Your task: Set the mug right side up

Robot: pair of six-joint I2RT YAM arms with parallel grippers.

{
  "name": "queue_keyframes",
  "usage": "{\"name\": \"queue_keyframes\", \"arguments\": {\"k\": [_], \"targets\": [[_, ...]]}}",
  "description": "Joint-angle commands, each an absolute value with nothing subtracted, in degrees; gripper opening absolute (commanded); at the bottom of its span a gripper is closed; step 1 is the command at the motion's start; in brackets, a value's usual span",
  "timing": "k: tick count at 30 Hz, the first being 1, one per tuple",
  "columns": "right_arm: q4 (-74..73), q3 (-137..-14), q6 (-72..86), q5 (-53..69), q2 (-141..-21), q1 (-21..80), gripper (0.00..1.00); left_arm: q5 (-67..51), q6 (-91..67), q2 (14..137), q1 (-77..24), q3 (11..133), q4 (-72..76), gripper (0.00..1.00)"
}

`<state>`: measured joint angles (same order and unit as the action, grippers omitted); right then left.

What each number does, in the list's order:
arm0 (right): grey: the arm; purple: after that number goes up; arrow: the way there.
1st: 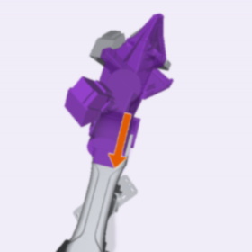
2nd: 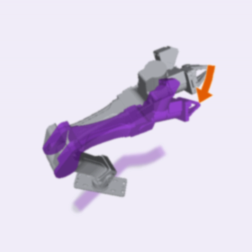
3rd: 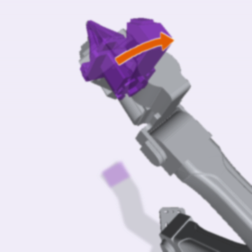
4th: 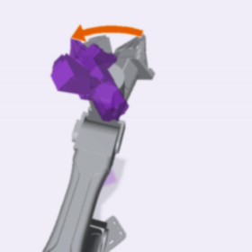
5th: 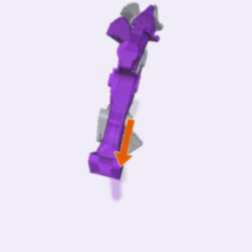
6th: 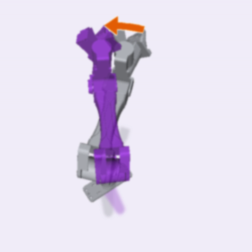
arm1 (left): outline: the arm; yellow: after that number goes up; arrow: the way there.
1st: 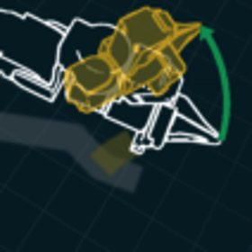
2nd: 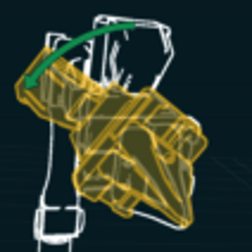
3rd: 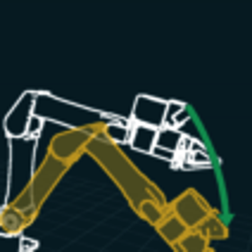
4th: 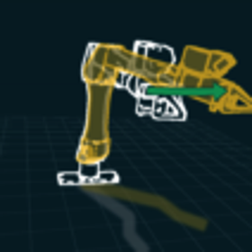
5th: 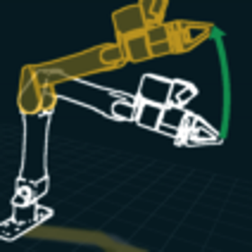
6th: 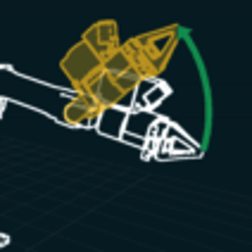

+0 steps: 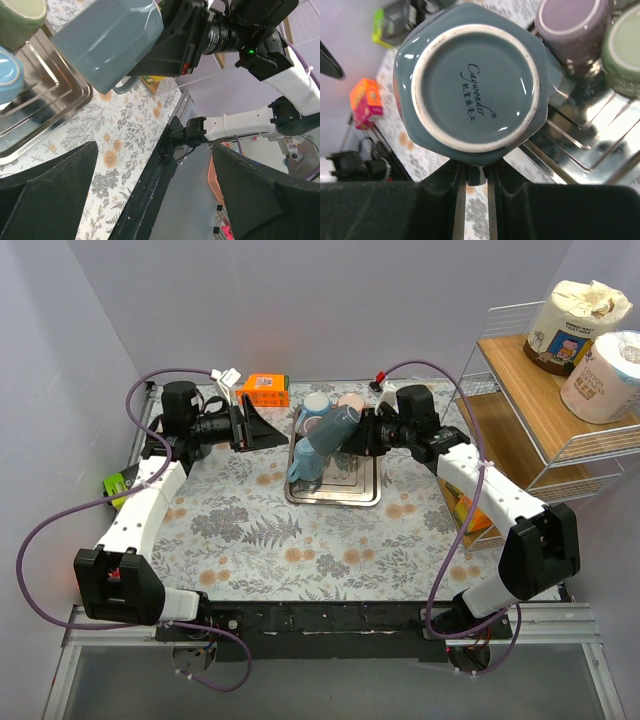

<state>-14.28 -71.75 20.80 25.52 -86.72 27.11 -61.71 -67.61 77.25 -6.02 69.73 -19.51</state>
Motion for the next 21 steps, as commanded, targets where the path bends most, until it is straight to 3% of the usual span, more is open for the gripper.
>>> {"name": "queue_keyframes", "arguments": {"k": [1, 5, 10, 12, 21], "targets": [[4.12, -75.5, 33.91, 26.9, -81.91, 26.98, 0.01, -64.95, -70.39, 75.41, -8.08, 69.35, -14.6, 0.98], [12.11, -75.24, 40.94, 29.08, -82.18, 26.98, 0.01, -62.33, -77.06, 75.06, -10.98, 66.45, -6.62, 0.98], [25.56, -72.52, 52.19, 32.25, -82.53, 27.07, 0.01, -58.02, -97.77, 75.76, -14.76, 59.69, 19.4, 0.98], [33.0, -71.03, 54.92, 33.39, -82.62, 27.33, 0.01, -56.25, -100.18, 77.51, -15.73, 58.89, 23.62, 0.98], [38.66, -69.88, 58.61, 32.96, -82.88, 30.06, 0.01, -52.39, -102.65, 80.59, -19.51, 61.7, 31.37, 0.98]]}}
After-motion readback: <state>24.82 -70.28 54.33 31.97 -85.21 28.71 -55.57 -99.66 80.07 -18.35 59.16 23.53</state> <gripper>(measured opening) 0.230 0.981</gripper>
